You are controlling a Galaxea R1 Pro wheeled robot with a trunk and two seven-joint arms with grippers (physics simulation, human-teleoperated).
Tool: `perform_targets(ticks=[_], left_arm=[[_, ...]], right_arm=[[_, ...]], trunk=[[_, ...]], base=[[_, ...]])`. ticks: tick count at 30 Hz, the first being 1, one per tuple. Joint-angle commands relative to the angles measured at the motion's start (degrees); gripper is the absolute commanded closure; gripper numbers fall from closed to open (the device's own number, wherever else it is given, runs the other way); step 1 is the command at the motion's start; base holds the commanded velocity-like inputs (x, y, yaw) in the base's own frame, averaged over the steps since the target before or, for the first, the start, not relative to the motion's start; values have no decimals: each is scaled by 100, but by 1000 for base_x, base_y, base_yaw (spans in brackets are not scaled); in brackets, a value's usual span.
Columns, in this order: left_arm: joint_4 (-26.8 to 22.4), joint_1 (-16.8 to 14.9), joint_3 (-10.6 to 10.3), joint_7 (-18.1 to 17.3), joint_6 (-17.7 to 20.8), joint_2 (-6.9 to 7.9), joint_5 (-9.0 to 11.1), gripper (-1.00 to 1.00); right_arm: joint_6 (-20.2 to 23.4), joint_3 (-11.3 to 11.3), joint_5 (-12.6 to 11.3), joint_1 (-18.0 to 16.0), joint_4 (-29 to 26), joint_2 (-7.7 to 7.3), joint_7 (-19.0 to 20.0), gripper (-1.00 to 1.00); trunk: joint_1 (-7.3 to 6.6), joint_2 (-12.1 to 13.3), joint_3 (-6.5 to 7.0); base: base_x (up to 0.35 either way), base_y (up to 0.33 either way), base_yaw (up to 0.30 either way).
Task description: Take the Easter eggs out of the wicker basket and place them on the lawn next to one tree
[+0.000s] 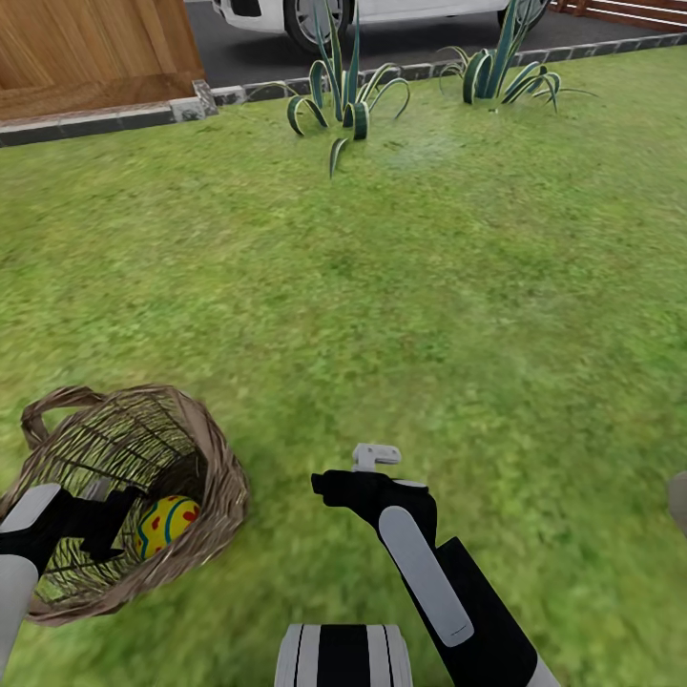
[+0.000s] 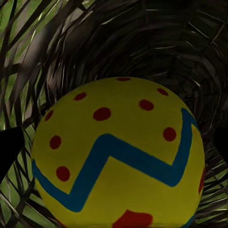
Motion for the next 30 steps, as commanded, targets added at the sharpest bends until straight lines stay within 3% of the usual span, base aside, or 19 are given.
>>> perform_targets(ticks=[1, 30], left_arm=[[-8, 1, 19, 60, 12, -3, 44, -100], [10, -1, 26, 232, 6, -31, 54, -100]], right_arm=[[11, 4, -52, -5, -5, 1, -60, -100], [13, 4, -52, -5, -5, 9, -60, -100]], trunk=[[-1, -2, -4], [-1, -2, -4]], base=[[0, 0, 0], [0, 0, 0]])
